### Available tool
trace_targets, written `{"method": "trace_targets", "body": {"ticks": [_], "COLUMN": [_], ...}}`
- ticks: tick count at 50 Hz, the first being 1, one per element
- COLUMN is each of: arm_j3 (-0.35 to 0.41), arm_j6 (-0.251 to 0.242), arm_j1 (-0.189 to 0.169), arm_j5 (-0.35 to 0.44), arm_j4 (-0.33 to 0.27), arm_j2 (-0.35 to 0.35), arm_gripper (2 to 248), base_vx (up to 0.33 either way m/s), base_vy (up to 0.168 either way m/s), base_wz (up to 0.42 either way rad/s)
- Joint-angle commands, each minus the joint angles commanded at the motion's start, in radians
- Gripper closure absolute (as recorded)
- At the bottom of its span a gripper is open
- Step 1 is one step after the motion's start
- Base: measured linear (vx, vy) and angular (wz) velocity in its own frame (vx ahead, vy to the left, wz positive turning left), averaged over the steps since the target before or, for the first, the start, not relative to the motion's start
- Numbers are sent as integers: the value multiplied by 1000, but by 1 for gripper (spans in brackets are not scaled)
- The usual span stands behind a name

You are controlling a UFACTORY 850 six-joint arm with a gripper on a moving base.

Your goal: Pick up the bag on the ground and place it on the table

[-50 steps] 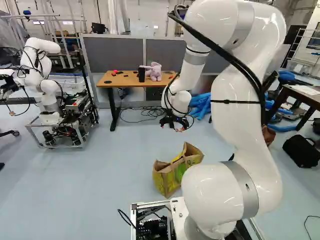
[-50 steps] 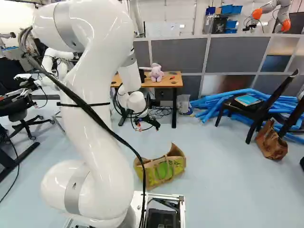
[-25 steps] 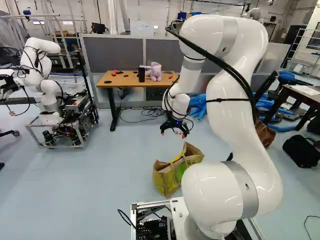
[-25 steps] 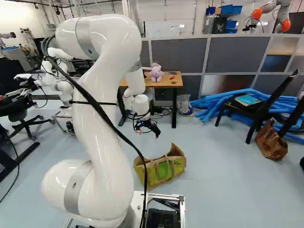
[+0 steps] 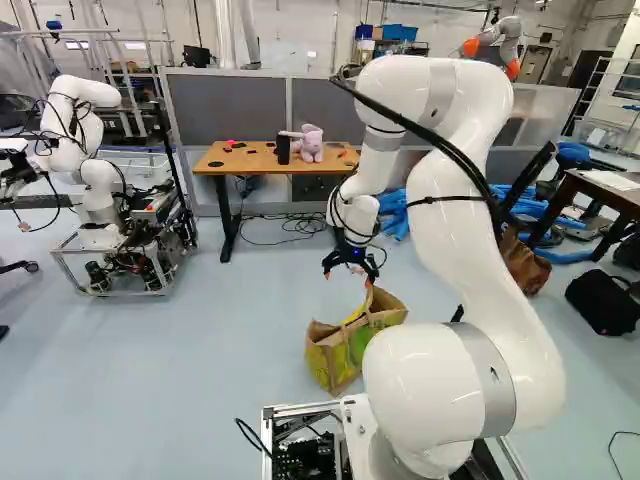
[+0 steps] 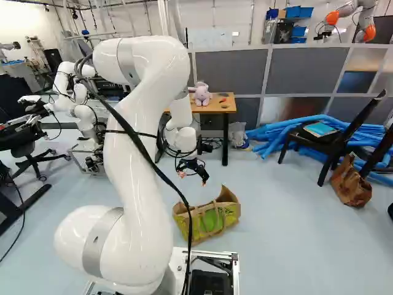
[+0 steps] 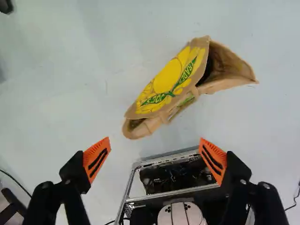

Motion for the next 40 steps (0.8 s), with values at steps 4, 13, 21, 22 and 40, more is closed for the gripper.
{"method": "trace_targets", "body": {"ticks": [4, 13, 21, 22, 40], "arm_j3": [-10, -33, -53, -56, -103], "arm_j6": [0, 0, 24, 32, 211], "arm_j1": [0, -1, -1, -1, -1], "arm_j5": [0, 0, 0, 0, 0], "arm_j4": [0, 0, 0, 0, 0], "arm_j2": [-17, -54, -87, -91, -165], "arm_gripper": [3, 3, 3, 3, 3], "base_vx": [0, 0, 0, 0, 0], "base_vy": [0, 0, 0, 0, 0], "base_wz": [0, 0, 0, 0, 0]}}
